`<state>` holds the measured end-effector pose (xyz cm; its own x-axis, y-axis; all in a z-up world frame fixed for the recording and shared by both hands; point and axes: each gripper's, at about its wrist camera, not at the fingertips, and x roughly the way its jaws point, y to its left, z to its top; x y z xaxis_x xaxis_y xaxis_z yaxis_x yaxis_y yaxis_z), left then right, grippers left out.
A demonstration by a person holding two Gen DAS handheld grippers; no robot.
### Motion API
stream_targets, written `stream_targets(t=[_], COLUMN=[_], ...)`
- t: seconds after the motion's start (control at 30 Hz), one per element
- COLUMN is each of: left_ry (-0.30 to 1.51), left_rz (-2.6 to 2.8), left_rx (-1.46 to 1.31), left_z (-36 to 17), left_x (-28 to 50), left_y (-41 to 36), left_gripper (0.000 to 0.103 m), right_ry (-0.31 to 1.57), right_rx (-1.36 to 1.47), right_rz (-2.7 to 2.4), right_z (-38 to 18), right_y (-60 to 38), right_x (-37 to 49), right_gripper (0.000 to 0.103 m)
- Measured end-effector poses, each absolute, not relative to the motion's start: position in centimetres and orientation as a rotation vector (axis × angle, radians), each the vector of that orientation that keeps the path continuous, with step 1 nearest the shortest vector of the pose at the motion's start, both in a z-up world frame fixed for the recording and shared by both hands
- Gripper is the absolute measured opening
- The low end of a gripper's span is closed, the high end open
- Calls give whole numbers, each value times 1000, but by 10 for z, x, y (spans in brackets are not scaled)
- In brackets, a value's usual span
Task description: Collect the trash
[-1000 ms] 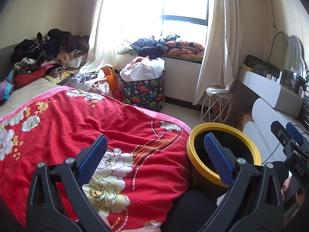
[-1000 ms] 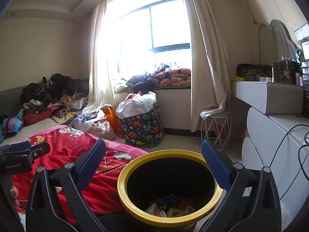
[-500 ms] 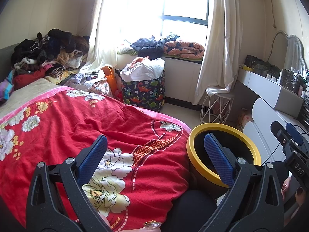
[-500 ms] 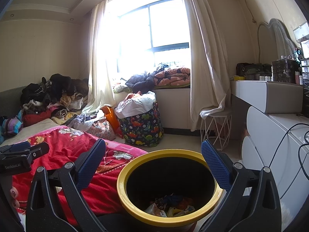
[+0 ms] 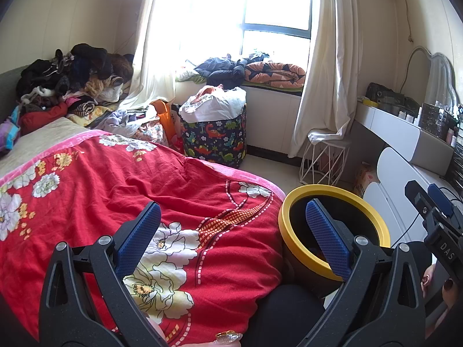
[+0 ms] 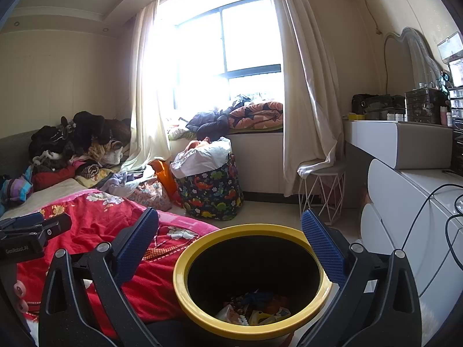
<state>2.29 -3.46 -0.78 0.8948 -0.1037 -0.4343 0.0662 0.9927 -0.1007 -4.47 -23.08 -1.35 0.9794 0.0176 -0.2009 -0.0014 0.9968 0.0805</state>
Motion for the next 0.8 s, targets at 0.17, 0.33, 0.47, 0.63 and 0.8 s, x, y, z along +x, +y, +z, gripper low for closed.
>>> stream_targets(t=[0.17, 0.33, 0.47, 0.63, 0.8], left_ry=[454, 454, 454, 453, 453], left_rz=[-88, -88, -87, -88, -86], left_rx=[-83, -83, -83, -83, -83], left_z=[-8, -7, -7, -7, -7], left_x=[23, 23, 23, 23, 23], left_y=[-35, -35, -35, -35, -34], left_gripper=[92, 92, 92, 92, 92], right_ry=[202, 203, 203, 203, 203], right_rx=[79, 80, 79, 81, 81], right_rz=[9, 8, 9, 8, 8], right_z=[-13, -13, -13, -13, -13], right_y=[-231, -231, -232, -233, -233], right_x=[-45, -45, -45, -44, -44], right_gripper=[97, 96, 96, 96, 97])
